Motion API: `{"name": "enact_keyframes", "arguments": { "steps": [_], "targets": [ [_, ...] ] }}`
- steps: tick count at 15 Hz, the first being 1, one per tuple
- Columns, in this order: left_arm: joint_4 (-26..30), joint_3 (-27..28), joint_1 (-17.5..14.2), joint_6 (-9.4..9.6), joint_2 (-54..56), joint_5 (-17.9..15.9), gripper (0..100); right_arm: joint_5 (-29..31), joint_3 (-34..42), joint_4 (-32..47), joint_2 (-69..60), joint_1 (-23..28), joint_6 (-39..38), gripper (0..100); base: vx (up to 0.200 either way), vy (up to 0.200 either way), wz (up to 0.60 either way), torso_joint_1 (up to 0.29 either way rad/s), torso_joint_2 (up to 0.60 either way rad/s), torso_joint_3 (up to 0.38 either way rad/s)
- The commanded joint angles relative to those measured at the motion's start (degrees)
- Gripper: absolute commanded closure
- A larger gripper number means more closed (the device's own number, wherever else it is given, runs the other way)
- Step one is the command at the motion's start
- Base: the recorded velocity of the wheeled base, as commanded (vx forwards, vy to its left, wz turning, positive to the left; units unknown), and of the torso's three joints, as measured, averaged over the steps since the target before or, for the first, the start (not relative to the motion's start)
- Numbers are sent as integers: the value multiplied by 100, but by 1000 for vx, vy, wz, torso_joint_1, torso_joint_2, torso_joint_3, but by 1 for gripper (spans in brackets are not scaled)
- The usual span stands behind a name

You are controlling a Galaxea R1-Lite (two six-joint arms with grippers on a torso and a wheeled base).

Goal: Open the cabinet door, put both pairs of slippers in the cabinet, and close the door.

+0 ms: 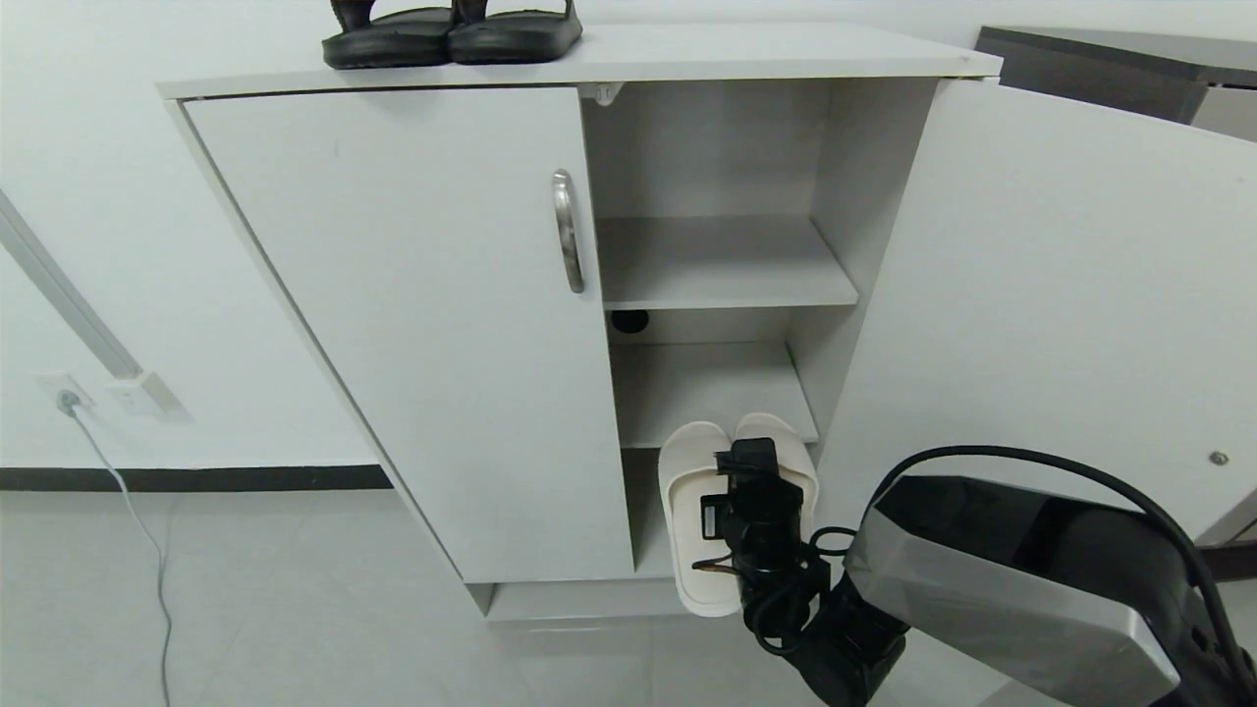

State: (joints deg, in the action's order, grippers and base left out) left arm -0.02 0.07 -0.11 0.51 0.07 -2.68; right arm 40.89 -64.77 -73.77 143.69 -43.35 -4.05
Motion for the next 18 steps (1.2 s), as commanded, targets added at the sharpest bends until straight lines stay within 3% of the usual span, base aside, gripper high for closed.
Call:
{"name": "enact_keyframes", "arguments": {
  "steps": [1, 6, 11, 13, 18],
  "targets": [
    [-6, 1, -7, 2, -7, -4, 100, -2, -9, -6, -34, -16, 0, 100, 200, 0, 0, 2, 7, 2],
    [-6, 1, -7, 2, -7, -4, 100, -2, -18, -6, -25, -16, 0, 100, 200, 0, 0, 3, 0, 0],
    [-6, 1, -7, -7, -7, 22, 100, -134, -168, 46, 80, 81, 80, 100, 0, 0, 0, 0, 0, 0],
    [-6, 1, -7, -7, -7, 22, 100, -476, -484, 126, 203, 230, 211, 100, 0, 0, 0, 0, 0, 0],
    [-6, 1, -7, -7, -7, 22, 100, -503, -1732, 1084, 581, 459, 211, 100, 0, 0, 0, 0, 0, 0]
  ]
}}
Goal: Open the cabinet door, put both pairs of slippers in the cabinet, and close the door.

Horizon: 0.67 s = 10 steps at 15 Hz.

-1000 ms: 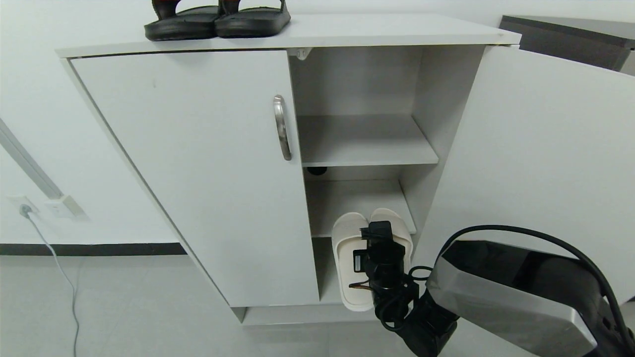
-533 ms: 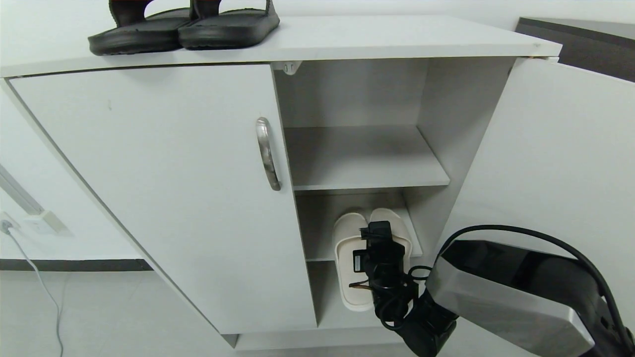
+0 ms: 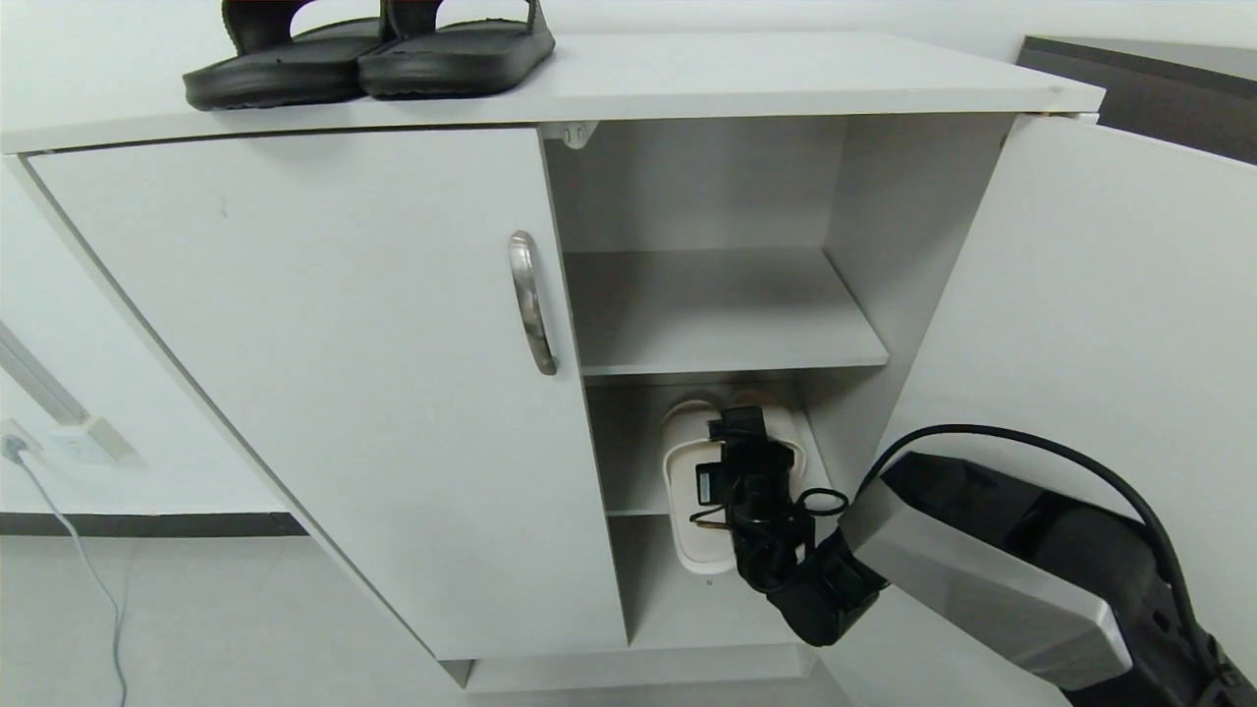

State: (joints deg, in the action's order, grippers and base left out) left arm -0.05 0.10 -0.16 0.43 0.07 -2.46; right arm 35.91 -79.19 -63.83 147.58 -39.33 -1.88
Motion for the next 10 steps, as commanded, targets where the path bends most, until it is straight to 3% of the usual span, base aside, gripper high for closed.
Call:
{"name": "enact_keyframes", "arguments": {
  "steps": [1, 10],
  "targets": [
    [-4, -1, -2, -8, -7, 0, 100, -14, -642, 345, 298, 101, -14, 100, 0, 0, 0, 0, 0, 0],
    [-4, -1, -2, -25, -7, 9, 100, -14, -2408, 1584, 702, 294, -23, 100, 0, 0, 0, 0, 0, 0]
  ]
}}
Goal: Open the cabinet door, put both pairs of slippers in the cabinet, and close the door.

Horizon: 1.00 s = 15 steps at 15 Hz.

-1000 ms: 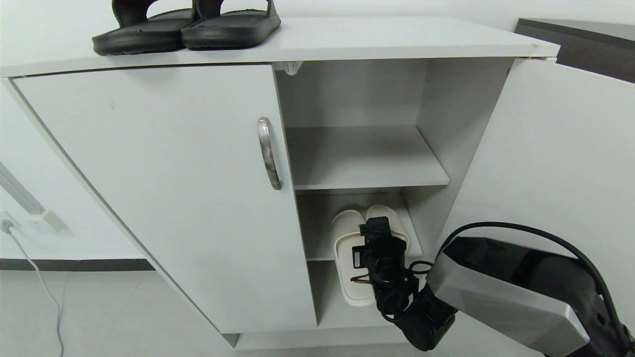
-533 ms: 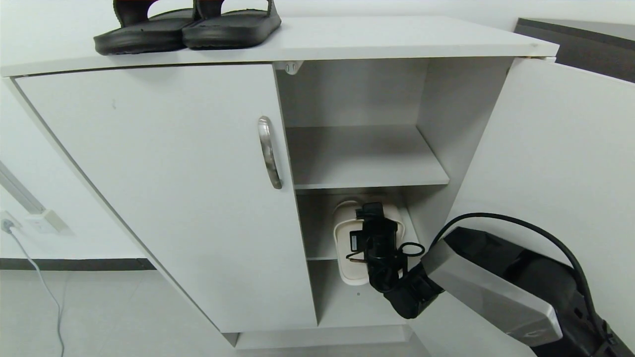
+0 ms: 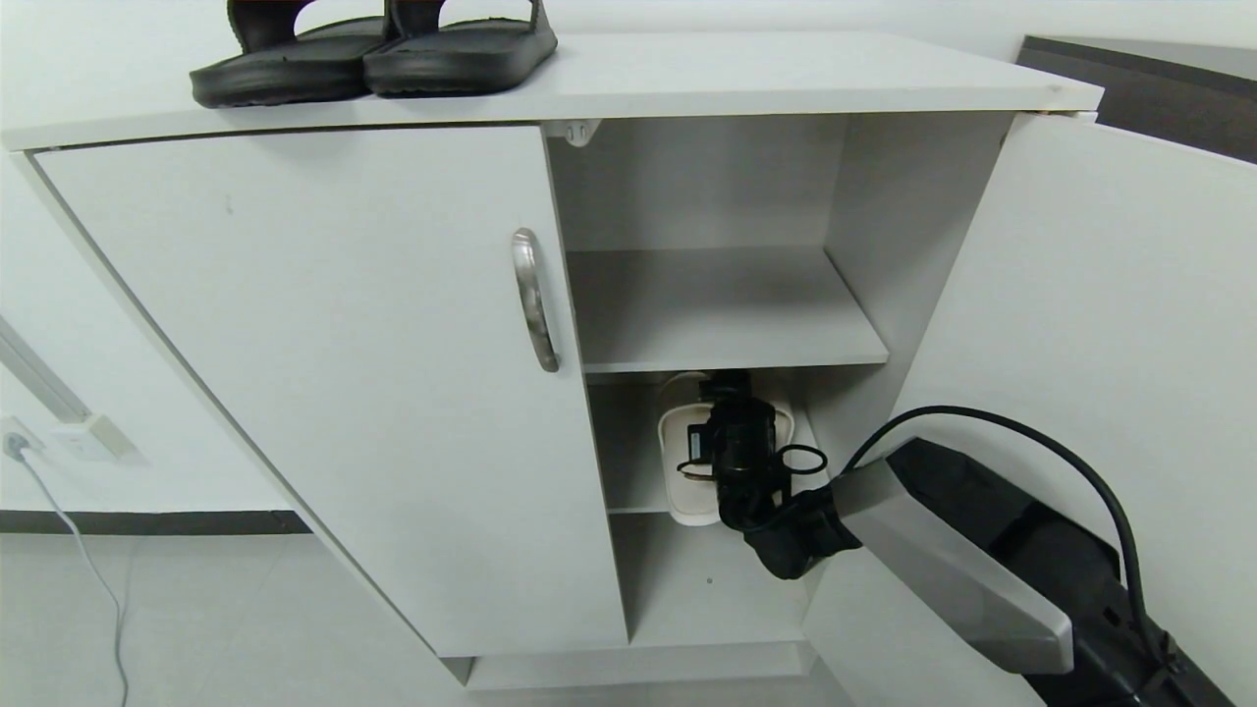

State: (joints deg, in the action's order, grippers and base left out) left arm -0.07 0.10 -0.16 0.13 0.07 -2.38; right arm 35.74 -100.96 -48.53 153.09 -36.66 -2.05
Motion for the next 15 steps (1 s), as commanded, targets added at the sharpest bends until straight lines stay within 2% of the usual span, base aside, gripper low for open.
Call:
{"name": "enact_keyframes", "arguments": {
  "steps": [1, 6, 7, 10, 15],
  "targets": [
    [-1, -1, -2, -5, -7, 0, 100, 3, -354, 125, 221, 27, -6, 100, 0, 0, 0, 0, 0, 0],
    [-1, -1, -2, 4, -7, 0, 100, 3, -741, 388, 423, 115, -24, 100, 0, 0, 0, 0, 0, 0],
    [-1, -1, -2, -5, -7, 0, 100, 3, -741, 406, 423, 115, -24, 0, 0, 0, 0, 0, 0, 0],
    [-1, -1, -2, -5, -7, 0, 100, 12, -574, 353, 362, 97, -33, 0, 0, 0, 0, 0, 0, 0],
    [-1, -1, -2, 4, -7, 0, 100, 3, 1474, -508, -904, -131, 20, 0, 0, 0, 0, 0, 0, 0]
  ]
}}
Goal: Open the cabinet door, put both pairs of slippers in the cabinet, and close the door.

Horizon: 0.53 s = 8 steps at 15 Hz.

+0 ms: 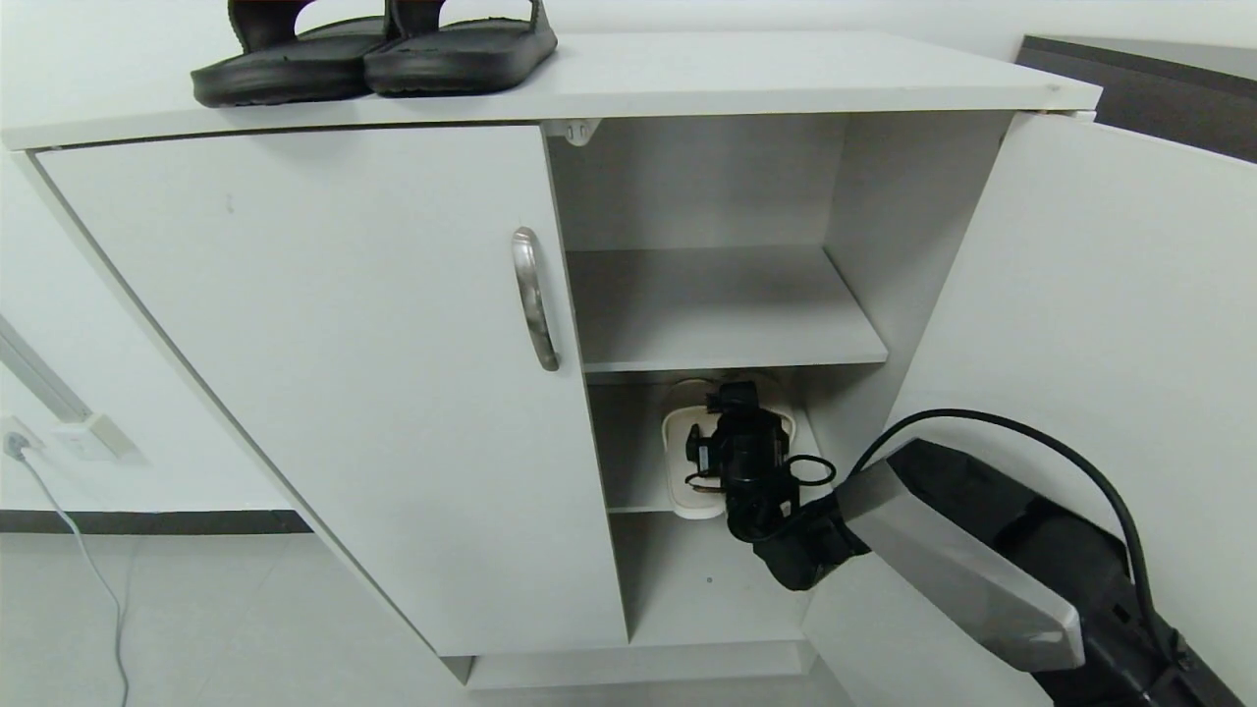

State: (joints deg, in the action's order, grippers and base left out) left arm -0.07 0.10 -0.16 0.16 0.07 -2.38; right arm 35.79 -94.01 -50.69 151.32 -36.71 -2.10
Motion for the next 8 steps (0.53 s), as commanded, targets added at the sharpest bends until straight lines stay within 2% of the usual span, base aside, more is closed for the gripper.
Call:
{"name": "enact_keyframes", "arguments": {
  "steps": [1, 4, 8],
  "targets": [
    [-1, -1, -2, 2, -7, 0, 100, -2, 1254, -495, -999, -188, 25, 0, 0, 0, 0, 0, 0, 0],
    [-1, -1, -2, 11, -7, 0, 100, -11, 2625, -1154, -1773, -416, 16, 0, 0, 0, 0, 0, 0, 0],
    [-1, -1, -2, 11, -7, -8, 100, -11, 5156, -2314, -2942, -1190, 16, 0, 0, 0, 0, 0, 0, 0]
  ]
}}
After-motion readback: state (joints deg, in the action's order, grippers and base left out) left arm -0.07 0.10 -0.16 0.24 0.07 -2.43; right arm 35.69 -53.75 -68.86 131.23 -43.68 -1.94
